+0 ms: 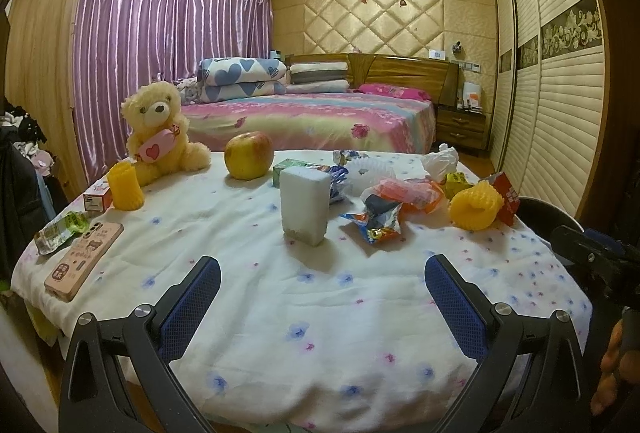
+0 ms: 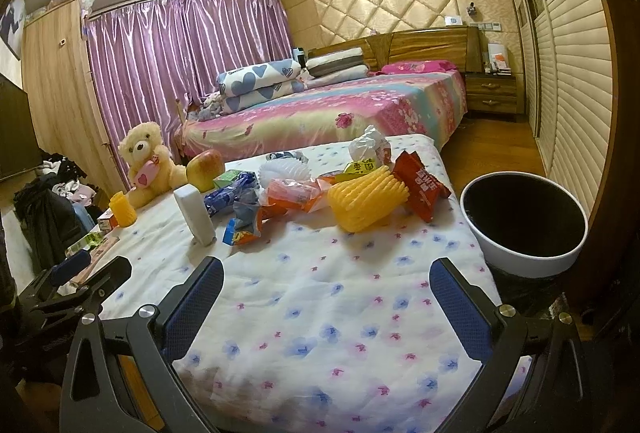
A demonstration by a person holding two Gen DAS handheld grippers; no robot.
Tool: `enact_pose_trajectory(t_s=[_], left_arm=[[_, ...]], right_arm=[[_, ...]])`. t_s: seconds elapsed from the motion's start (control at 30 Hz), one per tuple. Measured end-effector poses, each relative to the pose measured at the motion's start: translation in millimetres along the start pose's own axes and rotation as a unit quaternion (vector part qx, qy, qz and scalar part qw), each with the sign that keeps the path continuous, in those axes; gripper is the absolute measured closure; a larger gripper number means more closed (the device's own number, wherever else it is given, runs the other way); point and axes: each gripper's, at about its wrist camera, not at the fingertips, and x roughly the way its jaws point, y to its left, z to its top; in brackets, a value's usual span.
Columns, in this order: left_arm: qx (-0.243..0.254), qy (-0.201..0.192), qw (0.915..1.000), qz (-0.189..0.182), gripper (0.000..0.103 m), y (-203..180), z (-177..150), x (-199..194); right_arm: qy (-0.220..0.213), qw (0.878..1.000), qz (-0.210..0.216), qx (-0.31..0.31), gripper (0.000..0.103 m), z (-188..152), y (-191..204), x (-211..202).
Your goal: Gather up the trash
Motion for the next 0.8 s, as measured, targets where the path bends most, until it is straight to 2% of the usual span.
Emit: enact_pose_trajectory(t_s=[0.27,0.4,0.47,0.57,0.63,0.7,0.8], left_arm=[[-0.024,0.030,0.9990,0.023,0.001,29,4,27],[-0.031,0.048,0.9982,0.020,0.002,41,12,50],[-0.032,0.054,0.9979,0.015,0.006,45,16,61],[-0.032,0.068,0.9971,0.002,0.008,51,24,81],[-0.034,0.078,0.9964,-0.006,0.011,55,28,95],[-0.032,0.091,0.9952,-0.015,0.011,56,31,110],[-0.030,0.108,0.9934,-0.025,0.012,59,37,130]], right_arm=[[0.031,0.999,0.026,-0.003,0.000,0,15,20],[0.053,0.998,0.041,-0.005,0.003,4,24,39],[0.067,0.997,0.047,-0.003,0.010,8,27,52],[0.089,0.994,0.068,0.017,0.028,14,27,71],[0.107,0.991,0.081,0.029,0.043,18,28,89],[0.120,0.988,0.089,0.037,0.048,21,30,102],[0.135,0.986,0.091,0.039,0.051,26,34,120]])
